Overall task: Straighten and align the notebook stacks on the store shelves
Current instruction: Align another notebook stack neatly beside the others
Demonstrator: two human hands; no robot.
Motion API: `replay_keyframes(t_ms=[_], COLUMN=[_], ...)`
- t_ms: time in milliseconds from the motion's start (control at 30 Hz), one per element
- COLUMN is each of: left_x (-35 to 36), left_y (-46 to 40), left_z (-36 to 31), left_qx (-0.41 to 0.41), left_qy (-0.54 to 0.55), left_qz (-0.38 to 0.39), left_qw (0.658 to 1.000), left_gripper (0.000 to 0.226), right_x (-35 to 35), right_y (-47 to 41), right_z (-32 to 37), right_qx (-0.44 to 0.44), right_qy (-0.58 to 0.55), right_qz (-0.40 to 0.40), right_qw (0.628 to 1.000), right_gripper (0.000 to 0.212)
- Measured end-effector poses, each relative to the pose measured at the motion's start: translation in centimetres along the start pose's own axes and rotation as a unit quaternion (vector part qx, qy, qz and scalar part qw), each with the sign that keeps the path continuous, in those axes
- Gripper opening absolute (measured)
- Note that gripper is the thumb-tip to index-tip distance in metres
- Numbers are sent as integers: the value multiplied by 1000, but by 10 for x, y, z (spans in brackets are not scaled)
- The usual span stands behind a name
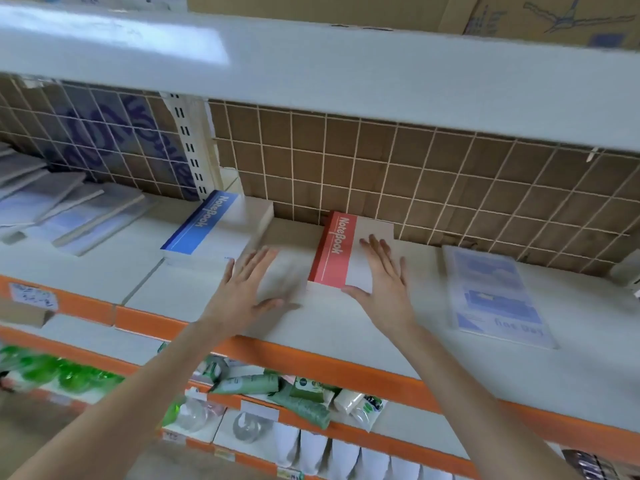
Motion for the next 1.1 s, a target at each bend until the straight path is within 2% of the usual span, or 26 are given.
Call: replay_keyframes(t_ms=[200, 400, 633, 833, 1100], left_x=[-40, -103, -165, -211, -247], left_y=[70, 140, 189, 225, 228], left_z=[81, 199, 347, 463, 583], left_qx=[-100, -190, -220, -251, -286], left_qy=[-24, -51, -70, -84, -102], left_qz=[-47, -72, -100, -106, -94], left_qw=[994, 978, 968, 958, 948], left_gripper=[75, 80, 82, 72, 70], right_x=[72, 145, 218, 277, 347], right_y=[-18, -11, -42, -58, -113], right_z=[120, 252, 384, 509, 605], right_qx=[-131, -210, -198, -224, -233], right_qy=[-20, -49, -54, -70, -35], right_qz=[74, 138, 141, 147, 161], right_qw=[988, 967, 968, 961, 959], right_gripper=[73, 71, 72, 69, 71])
Point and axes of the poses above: each hand's wrist, its own y-axis away from the middle knuckle, its own x-axis out of the palm, z = x × y, the point moved 10 cm from there along -y, towards the middle knuckle, and after that the axes turned 4 degrees about -z, right-handed, at the moved point
